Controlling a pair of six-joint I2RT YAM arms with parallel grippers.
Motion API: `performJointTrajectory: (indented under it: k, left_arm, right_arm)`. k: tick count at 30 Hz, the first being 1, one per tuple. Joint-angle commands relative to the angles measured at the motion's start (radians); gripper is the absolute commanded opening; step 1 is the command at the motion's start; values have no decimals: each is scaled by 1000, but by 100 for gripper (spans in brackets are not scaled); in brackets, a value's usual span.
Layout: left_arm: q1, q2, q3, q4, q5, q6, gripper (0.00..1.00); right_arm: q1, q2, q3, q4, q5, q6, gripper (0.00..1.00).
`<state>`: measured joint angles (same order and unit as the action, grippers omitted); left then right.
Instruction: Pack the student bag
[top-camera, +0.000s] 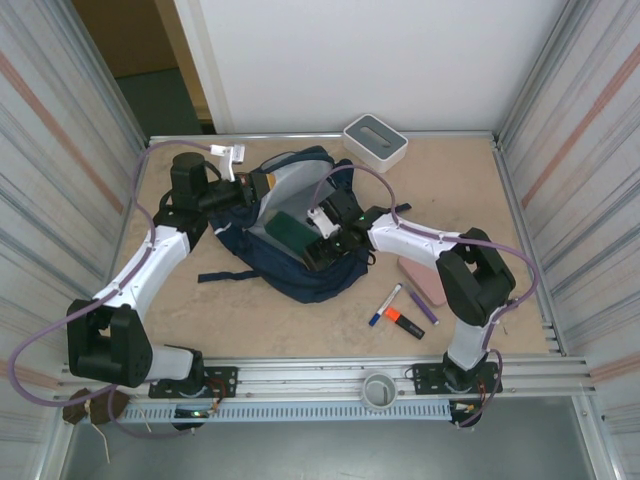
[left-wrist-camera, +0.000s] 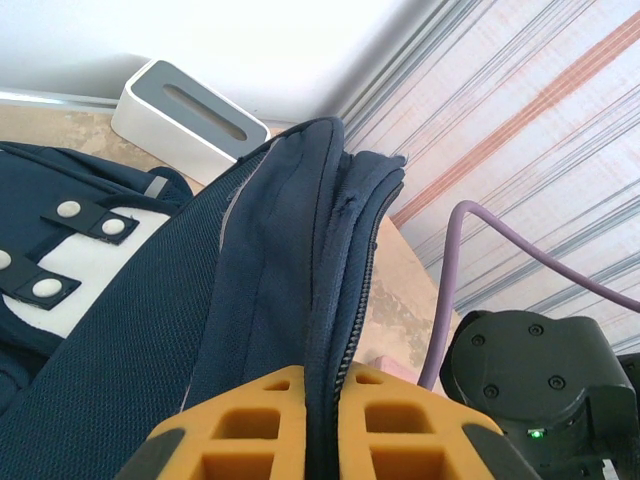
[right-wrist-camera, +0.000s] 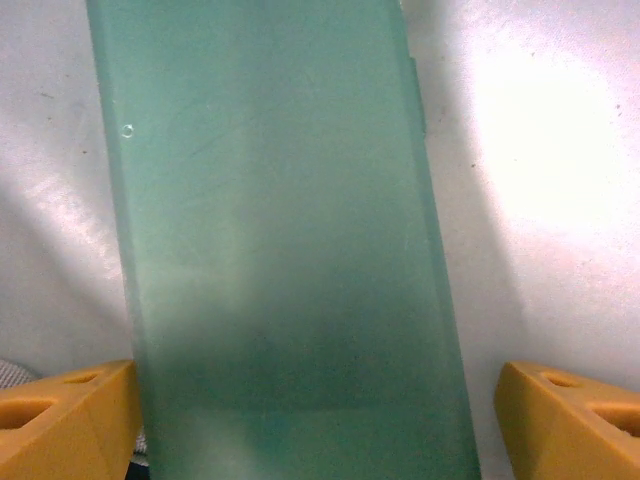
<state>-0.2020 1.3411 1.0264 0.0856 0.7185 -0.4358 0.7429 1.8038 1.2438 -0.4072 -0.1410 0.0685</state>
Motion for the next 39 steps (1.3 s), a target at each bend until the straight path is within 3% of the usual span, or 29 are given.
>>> performJointTrajectory:
  k: [1,5,9,13,16,20,25,32,39]
  left_arm:
    - [10,-26,15,126,55,-17,0]
    - [10,-29,5,126,66,-27,0]
    - [6,-37,-19,151,72,-56,0]
    - [3,-36,-28,161,74,-71,0]
    - [3,-27,-25,165,75,-84,0]
    - [1,-17,-25,182,75,-104,0]
    - [3,-11,-25,178,67,-93,0]
    - [15,-7,-34,169,62,-72,0]
    - [19,-10,-34,156,64,-52,0]
  right_arm:
    - [28,8,-18,72,78,-42,83]
    - [51,13,-21,148,116,-67,68]
    - [56,-12,-25,290,71,-51,50]
    - [58,25,10,417,10,-2,47]
    - [58,100,65,478,-14,57,52]
    - [66,157,84,538,-23,126,71]
    - [64,31,-17,510,32,142,83]
    - [22,-299,-228,229,257,208,91]
    - [-203,-550,-402,-188,448,396,100]
